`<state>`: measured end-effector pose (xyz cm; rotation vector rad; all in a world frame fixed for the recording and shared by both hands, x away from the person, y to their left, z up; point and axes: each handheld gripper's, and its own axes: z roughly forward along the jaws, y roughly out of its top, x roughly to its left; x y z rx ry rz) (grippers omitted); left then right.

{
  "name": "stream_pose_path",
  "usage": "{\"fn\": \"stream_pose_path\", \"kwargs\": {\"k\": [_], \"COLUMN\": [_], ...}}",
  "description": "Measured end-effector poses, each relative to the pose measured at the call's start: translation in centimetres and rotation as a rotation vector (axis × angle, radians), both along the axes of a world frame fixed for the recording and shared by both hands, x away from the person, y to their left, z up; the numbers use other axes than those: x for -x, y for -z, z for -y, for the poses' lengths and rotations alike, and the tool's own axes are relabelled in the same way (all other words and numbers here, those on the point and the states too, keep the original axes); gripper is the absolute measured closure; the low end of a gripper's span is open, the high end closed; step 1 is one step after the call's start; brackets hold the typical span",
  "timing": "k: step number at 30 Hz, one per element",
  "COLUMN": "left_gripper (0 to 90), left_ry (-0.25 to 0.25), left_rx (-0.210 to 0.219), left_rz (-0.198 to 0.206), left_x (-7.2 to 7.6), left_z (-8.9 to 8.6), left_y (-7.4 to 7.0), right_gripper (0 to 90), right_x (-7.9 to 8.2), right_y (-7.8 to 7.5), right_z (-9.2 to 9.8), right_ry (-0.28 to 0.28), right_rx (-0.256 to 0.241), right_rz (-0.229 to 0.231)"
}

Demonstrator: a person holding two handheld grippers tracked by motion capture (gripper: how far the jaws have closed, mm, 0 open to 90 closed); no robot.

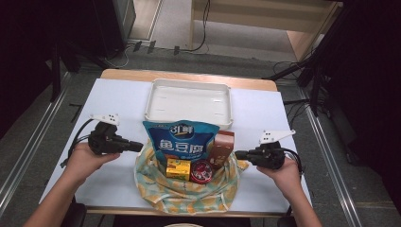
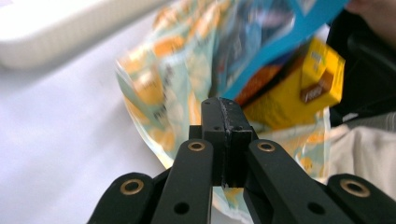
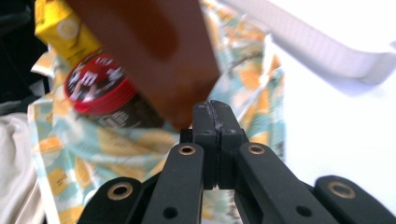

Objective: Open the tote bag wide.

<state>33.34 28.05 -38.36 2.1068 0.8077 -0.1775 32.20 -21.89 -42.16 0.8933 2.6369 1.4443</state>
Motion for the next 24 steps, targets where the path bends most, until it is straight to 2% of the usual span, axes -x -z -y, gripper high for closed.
{"fn": "stream_pose_path", "kwargs": {"k": [4, 9, 11, 13, 18, 24], "left_gripper": [90.0, 90.0, 90.0, 90.0, 90.0, 90.0], "left_ry": [0.014, 0.029, 0.033, 0.031, 0.034, 0.048], "left_rx": [-0.027, -0.019, 0.002, -0.012, 0.013, 0.006], "left_rz": [-0.008, -0.004, -0.013, -0.011, -0.018, -0.031], "left_x": [-0.9, -2.3, -2.8, -3.4, -4.5, -4.6], "left_z": [0.7, 2.1, 2.7, 3.2, 4.2, 5.2], "left_y": [0.3, -0.1, -0.1, 0.1, 1.0, 2.5], "right_gripper": [90.0, 90.0, 90.0, 90.0, 90.0, 90.0], "right_x": [-0.9, -2.3, -2.8, -3.3, -4.2, -4.7], "right_y": [-0.3, -1.0, -1.1, -1.0, -0.7, 0.0], "right_z": [-0.1, -0.4, -0.7, -1.4, -2.9, -4.3], "right_ry": [0.002, 0.007, 0.004, 0.009, -0.003, -0.025], "right_rx": [0.006, -0.010, -0.020, -0.015, -0.008, -0.015], "right_rz": [-0.001, 0.003, 0.005, 0.001, -0.007, -0.018]}}
